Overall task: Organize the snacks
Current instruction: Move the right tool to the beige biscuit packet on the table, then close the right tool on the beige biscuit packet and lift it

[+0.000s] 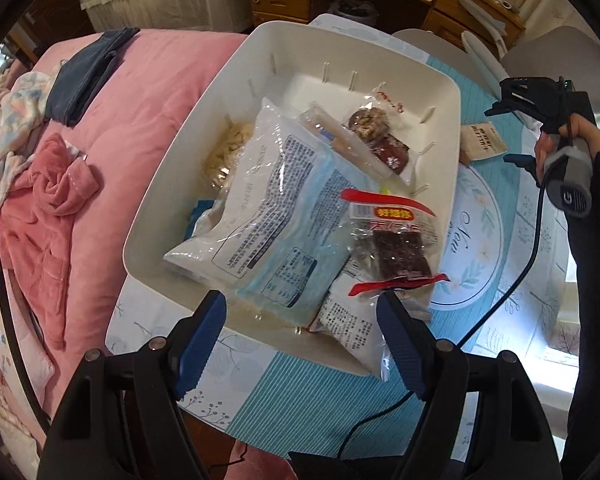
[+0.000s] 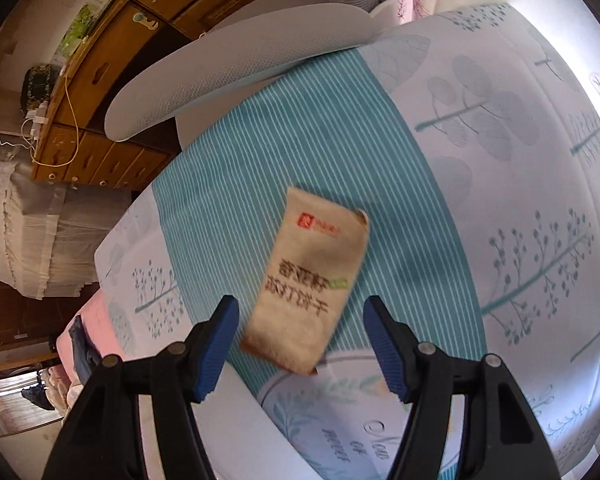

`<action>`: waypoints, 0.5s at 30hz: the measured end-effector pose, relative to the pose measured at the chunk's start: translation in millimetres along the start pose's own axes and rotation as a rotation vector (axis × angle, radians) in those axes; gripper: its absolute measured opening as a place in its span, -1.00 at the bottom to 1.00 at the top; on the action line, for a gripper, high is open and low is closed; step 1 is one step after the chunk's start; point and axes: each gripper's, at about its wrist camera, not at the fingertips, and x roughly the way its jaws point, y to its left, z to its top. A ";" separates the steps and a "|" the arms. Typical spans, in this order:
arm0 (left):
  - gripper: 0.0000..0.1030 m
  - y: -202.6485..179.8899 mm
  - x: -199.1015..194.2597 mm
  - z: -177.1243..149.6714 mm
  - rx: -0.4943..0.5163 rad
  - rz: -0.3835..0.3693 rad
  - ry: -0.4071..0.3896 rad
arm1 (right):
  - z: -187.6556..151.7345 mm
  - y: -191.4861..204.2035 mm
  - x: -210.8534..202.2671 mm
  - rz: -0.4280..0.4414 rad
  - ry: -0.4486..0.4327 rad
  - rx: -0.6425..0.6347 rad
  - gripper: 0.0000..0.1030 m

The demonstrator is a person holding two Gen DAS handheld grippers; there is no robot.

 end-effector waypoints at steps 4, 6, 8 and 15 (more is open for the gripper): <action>0.48 5.9 3.3 0.8 -0.031 0.012 0.005 | 12.0 8.6 11.8 -0.051 0.002 0.010 0.26; 0.48 9.0 5.2 0.9 -0.048 0.017 0.011 | 16.5 9.2 16.7 -0.097 -0.004 0.033 0.26; 0.48 11.3 6.6 1.3 -0.064 0.019 0.016 | 19.8 9.2 21.3 -0.152 -0.003 0.055 0.26; 0.48 16.9 0.4 6.8 -0.094 0.049 -0.029 | 17.5 9.6 31.4 -0.214 0.014 0.074 0.26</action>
